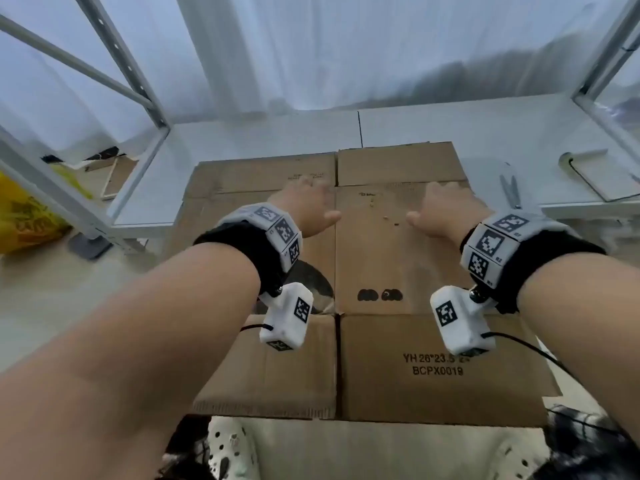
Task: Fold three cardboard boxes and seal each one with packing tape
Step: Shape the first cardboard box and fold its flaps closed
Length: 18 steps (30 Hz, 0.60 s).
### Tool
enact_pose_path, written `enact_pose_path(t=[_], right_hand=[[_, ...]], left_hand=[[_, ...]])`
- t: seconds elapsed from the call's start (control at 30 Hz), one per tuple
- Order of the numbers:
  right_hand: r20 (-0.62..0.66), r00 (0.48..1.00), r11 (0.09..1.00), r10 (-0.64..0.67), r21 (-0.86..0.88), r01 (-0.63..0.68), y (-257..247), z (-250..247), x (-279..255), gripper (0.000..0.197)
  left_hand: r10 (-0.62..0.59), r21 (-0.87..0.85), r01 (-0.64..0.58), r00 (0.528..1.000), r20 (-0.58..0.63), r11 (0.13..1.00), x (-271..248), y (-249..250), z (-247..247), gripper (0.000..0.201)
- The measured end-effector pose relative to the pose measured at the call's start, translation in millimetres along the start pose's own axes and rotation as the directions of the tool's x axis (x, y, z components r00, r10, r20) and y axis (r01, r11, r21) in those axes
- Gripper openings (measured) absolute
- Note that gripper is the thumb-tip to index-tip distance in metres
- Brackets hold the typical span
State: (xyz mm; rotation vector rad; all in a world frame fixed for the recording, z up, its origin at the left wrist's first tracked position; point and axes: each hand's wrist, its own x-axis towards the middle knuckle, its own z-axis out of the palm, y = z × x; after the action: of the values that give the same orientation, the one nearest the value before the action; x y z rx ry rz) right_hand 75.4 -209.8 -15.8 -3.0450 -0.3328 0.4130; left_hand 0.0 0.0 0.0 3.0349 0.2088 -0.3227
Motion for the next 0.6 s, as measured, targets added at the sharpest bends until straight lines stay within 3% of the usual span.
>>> enact_pose_path(t=[0.1,0.2,0.3,0.47,0.5,0.6], right_hand=[[0.101,0.98,0.985,0.174,-0.002,-0.175,14.1,7.3,15.2,0.093],[0.176,0.952,0.965,0.251,0.038,-0.261,19.7,12.9,13.9,0.107],[0.118,0.95,0.946,0.289,0.113,-0.302,19.5,14.2,3.7,0.107],[-0.012,0.957,0.83,0.289,0.502,-0.244,24.9,3.8,-14.8,0.098],[0.01,0.957,0.799,0.289,0.548,-0.247,26.9,1.4,-18.1,0.092],[0.234,0.932,0.786,0.277,0.503,-0.36,32.1,-5.0,-35.0,0.074]], left_hand=[[-0.044,0.019,0.042,0.992,0.116,0.999,7.0,3.8,11.5,0.079],[-0.025,0.028,0.02,0.983,0.184,0.999,5.3,7.8,25.5,0.086],[-0.048,0.021,0.045,0.984,0.172,0.999,5.9,7.5,34.7,0.088],[-0.12,0.027,0.118,0.986,0.116,0.993,-4.3,1.9,37.7,0.077],[-0.155,0.031,0.152,0.983,0.103,0.988,-8.4,-0.2,37.4,0.073],[-0.246,0.052,0.242,0.962,0.118,0.969,-23.6,-2.4,34.9,0.062]])
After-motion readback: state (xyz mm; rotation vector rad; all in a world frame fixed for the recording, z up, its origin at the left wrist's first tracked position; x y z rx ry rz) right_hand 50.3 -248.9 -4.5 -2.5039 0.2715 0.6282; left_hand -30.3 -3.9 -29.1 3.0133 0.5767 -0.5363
